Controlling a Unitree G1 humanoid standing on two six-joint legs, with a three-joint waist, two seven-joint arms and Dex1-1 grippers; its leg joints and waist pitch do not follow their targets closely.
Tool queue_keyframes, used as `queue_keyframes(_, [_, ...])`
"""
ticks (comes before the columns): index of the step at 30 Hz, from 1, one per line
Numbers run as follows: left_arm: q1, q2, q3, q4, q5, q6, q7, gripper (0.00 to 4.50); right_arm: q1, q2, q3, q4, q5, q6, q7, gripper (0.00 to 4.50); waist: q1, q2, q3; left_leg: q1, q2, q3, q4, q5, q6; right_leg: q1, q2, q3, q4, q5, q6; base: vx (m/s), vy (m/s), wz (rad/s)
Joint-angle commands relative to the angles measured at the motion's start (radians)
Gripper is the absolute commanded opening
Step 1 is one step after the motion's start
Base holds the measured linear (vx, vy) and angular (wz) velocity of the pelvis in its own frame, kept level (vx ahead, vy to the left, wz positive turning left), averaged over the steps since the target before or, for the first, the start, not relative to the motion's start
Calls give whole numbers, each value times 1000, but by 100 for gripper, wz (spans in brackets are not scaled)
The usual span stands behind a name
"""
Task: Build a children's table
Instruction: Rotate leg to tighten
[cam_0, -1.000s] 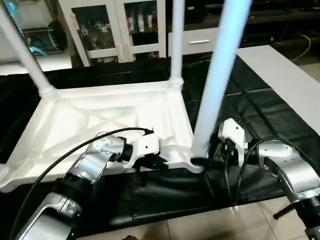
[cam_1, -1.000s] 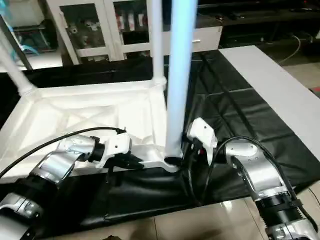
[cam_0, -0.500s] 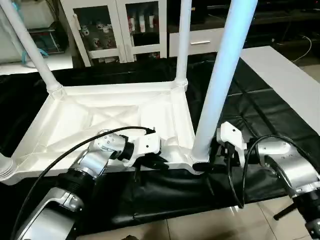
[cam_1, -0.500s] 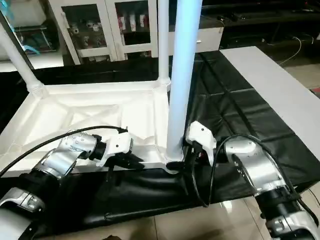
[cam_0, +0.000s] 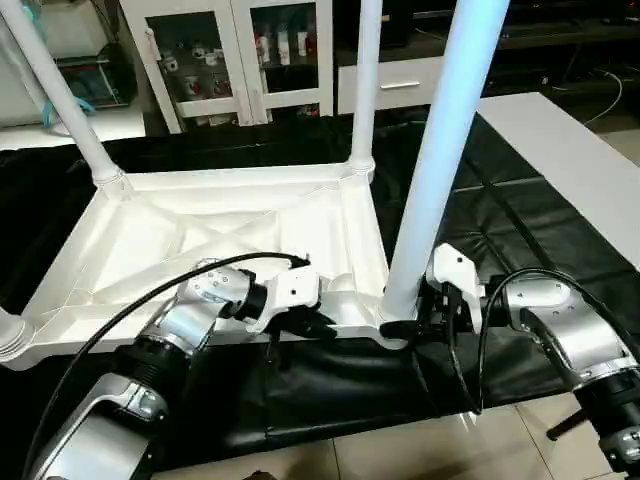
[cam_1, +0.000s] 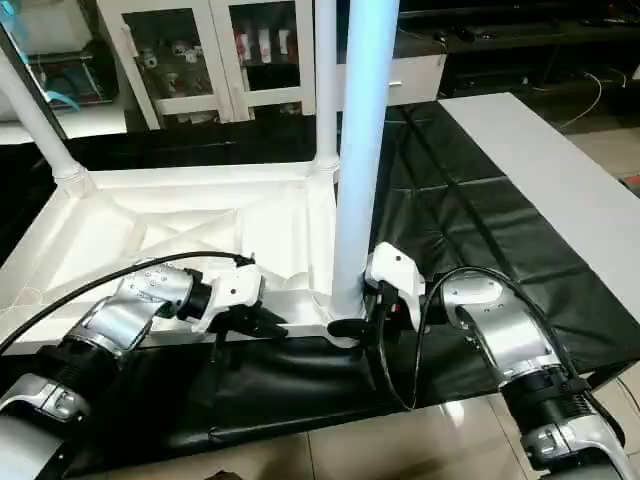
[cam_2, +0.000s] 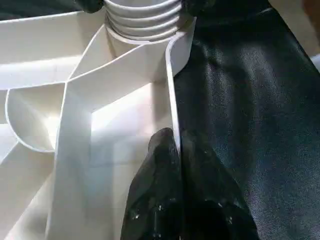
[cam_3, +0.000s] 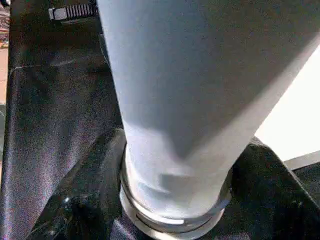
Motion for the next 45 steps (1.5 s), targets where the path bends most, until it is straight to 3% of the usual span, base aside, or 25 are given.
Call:
queue_keyframes(1, [-3,3,-49,3,11,-17,-54,0,-8,6,4,4,-8,-4,8,272,-4,-22,-64,21,61,-26,-70,-160,99,41,-56,37,-64,-186,-242,0,0,0])
queue_keyframes(7, [1,4,-43,6,9,-16,-48,0,14,18,-5,3,-6,-5,-12,270,-5,-21,-64,20,60,-26,-70,-160,99,41,-56,37,-63,-174,-247,0,0,0])
queue_keyframes(9, [-3,-6,-30,22,10,-21,-12,0,8,49,-35,28,-14,-3,-101,270,-6,-20,-64,20,59,-25,-70,-165,95,40,-57,38,-64,-181,-247,0,0,0])
queue_keyframes(10, [-16,-30,-10,53,8,-27,40,0,-6,93,-79,74,-22,10,-224,270,-14,-20,-60,21,56,-25,-73,-192,80,35,-56,38,-70,-225,-240,0,0,0])
queue_keyframes(11, [-16,-30,-10,53,8,-27,40,0,-6,93,-79,74,-22,10,-224,270,-14,-20,-60,21,56,-25,-73,-192,80,35,-56,38,-70,-225,-240,0,0,0])
queue_keyframes(13, [-25,-44,1,71,4,-26,63,0,-13,114,-99,97,-23,17,-280,270,-25,-22,-57,23,54,-30,-80,-256,42,37,-57,36,-79,-318,-216,0,0,0])
queue_keyframes(17, [-109,-136,37,214,35,-35,276,0,-26,248,-169,154,-37,46,-561,269,-41,-21,-56,26,52,-34,-84,-296,11,34,-55,35,-85,-359,-197,0,0,0])
queue_keyframes(19, [-140,-162,46,255,46,-34,342,0,-28,293,-174,171,-69,36,-666,268,-47,-25,-56,24,50,-33,-86,-286,2,30,-55,37,-86,-343,-188,0,0,0])
queue_keyframes(20, [-157,-175,48,274,53,-33,375,0,-34,320,-179,191,-88,23,-739,268,-49,-27,-59,20,50,-37,-86,-274,6,39,-59,36,-84,-325,-190,0,0,0])
queue_keyframes(22, [-181,-195,53,300,64,-31,423,0,-44,360,-188,222,-112,5,-841,268,-55,-24,-60,23,49,-33,-85,-266,6,33,-58,38,-85,-298,-196,0,0,0])
queue_keyframes(23, [-185,-198,53,304,65,-31,429,0,-47,365,-190,228,-115,3,-858,268,-60,-25,-61,18,48,-34,-84,-251,20,37,-58,37,-84,-269,-205,0,0,0])
queue_keyframes(24, [-196,-207,56,317,70,-30,449,0,-55,383,-197,247,-125,-4,-915,268,-60,-23,-62,21,48,-31,-81,-238,31,34,-57,38,-83,-243,-210,0,0,0])
queue_keyframes(26, [-245,-239,59,371,101,-37,551,0,-114,468,-261,342,-144,8,-1205,267,-67,-21,-67,17,45,-33,-79,-197,35,38,-55,37,-74,-184,-224,0,0,0])
queue_keyframes(29, [-267,-254,60,410,109,-53,585,0,-152,509,-301,393,-155,22,-1342,267,-65,-21,-73,18,45,-30,-73,-136,55,41,-56,36,-67,-97,-245,0,0,0])
queue_keyframes(30, [-269,-255,59,414,109,-55,586,0,-159,515,-301,401,-158,22,-1354,267,-64,-19,-75,18,44,-30,-71,-113,66,42,-56,35,-62,-64,-250,0,0,0])
queue_keyframes(31, [-271,-258,58,421,109,-60,589,0,-169,522,-297,410,-165,17,-1358,267,-63,-26,-77,16,44,-28,-67,-70,95,45,-55,34,-56,-4,-261,0,0,0])
queue_keyframes(33, [-270,-258,57,422,110,-64,588,0,-178,528,-288,416,-168,13,-1346,267,-58,-23,-75,15,43,-25,-64,-59,129,45,-58,33,-54,19,-272,0,0,0])
queue_keyframes(34, [-266,-253,55,421,111,-70,587,0,-183,541,-290,415,-156,1,-1327,267,-58,-29,-73,15,44,-24,-64,-71,140,46,-59,33,-58,-2,-272,0,0,0])
queue_keyframes(38, [-252,-234,51,432,120,-96,578,0,-165,549,-268,373,-138,-87,-1236,267,-59,-29,-67,18,49,-25,-70,-130,116,44,-58,34,-68,-111,-254,0,0,0])
queue_keyframes(39, [-250,-232,51,434,122,-101,576,0,-159,547,-267,359,-128,-95,-1218,323,-58,-28,-67,17,49,-26,-71,-133,114,44,-59,34,-68,-114,-252,0,0,0])
queue_keyframes(41, [-238,-217,49,428,122,-112,556,0,-126,519,-246,286,-127,-107,-1168,337,-56,-29,-67,18,50,-26,-71,-129,115,46,-57,34,-66,-98,-250,0,0,0])
queue_keyframes(45, [-215,-192,41,402,114,-119,496,0,-69,466,-222,171,-88,-49,-1038,374,-49,-30,-65,17,51,-25,-71,-126,133,49,-58,35,-66,-85,-250,0,0,0])
